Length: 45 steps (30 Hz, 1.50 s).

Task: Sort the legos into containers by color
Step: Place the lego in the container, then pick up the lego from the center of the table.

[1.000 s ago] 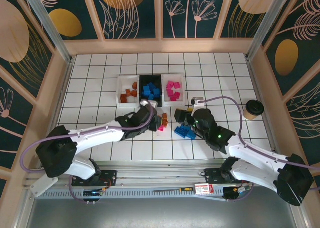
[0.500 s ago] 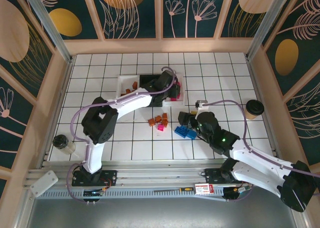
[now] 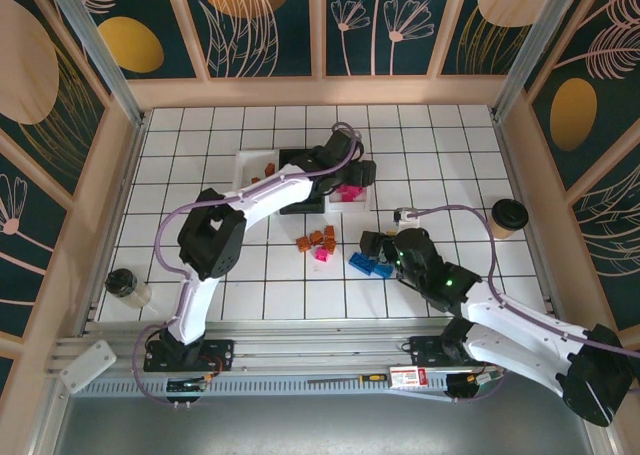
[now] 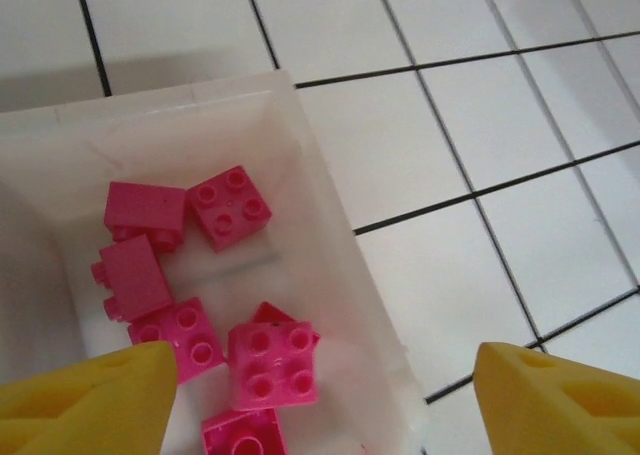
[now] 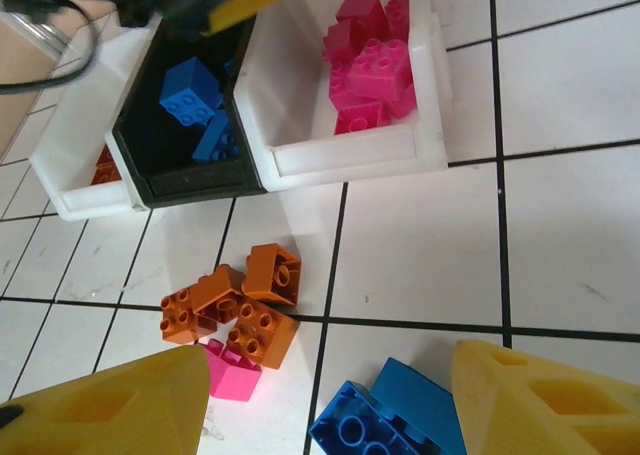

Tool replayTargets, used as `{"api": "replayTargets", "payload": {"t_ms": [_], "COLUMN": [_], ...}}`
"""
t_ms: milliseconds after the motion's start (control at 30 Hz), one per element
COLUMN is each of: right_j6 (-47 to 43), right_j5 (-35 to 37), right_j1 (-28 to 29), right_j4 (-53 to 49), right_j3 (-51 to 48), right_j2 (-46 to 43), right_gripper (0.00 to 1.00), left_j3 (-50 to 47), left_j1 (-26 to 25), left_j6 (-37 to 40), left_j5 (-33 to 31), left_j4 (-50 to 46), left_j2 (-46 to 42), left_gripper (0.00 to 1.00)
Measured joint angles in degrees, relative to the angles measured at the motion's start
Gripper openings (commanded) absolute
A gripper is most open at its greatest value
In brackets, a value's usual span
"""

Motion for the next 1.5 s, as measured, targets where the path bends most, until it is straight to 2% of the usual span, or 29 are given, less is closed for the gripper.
{"api": "replayTargets", "payload": {"t_ms": [133, 200, 433, 567, 700, 867, 1133, 1267, 1367, 1500], "right_j6": [1.16, 1.64, 1.86, 1.86, 1.81, 1.81, 2.12, 1.68, 0.96, 0.31], "right_j5": [0.04, 0.22, 0.39, 0.26, -0.31, -0.79, -0.46, -0.48, -1.22, -2.27], "right_j1": [0.0, 0.0, -0.46, -0.81, -0.94, -1.29, -5.46, -8.39, -8.55, -8.55], "right_j4": [-1.53, -2.6, -6.58, -6.49, -6.12, -5.42, -5.77, -5.46, -4.83, -4.63], "right_j3": [0.02, 0.04, 3.61, 5.09, 6.69, 7.43, 7.37, 6.25, 6.16, 6.16], "right_j2": [2.8, 5.25, 17.64, 21.16, 23.58, 25.94, 28.22, 25.59, 24.9, 26.6], "right_gripper": [0.66, 0.66, 0.7, 0.7, 0.68, 0.67, 0.58, 0.64, 0.67, 0.64], "left_j3": [-10.93, -17.2, -39.19, -50.45, -57.53, -60.57, -61.79, -62.18, -62.18, -62.18], "left_j1": [0.0, -0.02, -1.55, -2.51, -2.56, -2.56, -2.56, -2.56, -2.56, -2.56], "left_j6": [-1.44, -2.14, -5.9, -7.96, -9.55, -10.19, -10.38, -10.6, -10.6, -10.6], "left_j5": [3.08, 4.28, 5.03, 4.98, 4.5, 3.19, 1.31, 1.27, 1.09, 0.81], "left_j4": [3.65, 5.99, 13.68, 15.34, 15.17, 14.93, 14.86, 14.8, 14.78, 14.78], "left_j2": [-11.1, -17.66, -38.01, -44.89, -49.92, -54.82, -56.59, -56.59, -56.59, -56.59], "left_gripper": [0.87, 0.98, 0.98, 0.99, 0.98, 0.99, 0.99, 0.98, 0.99, 0.98]}}
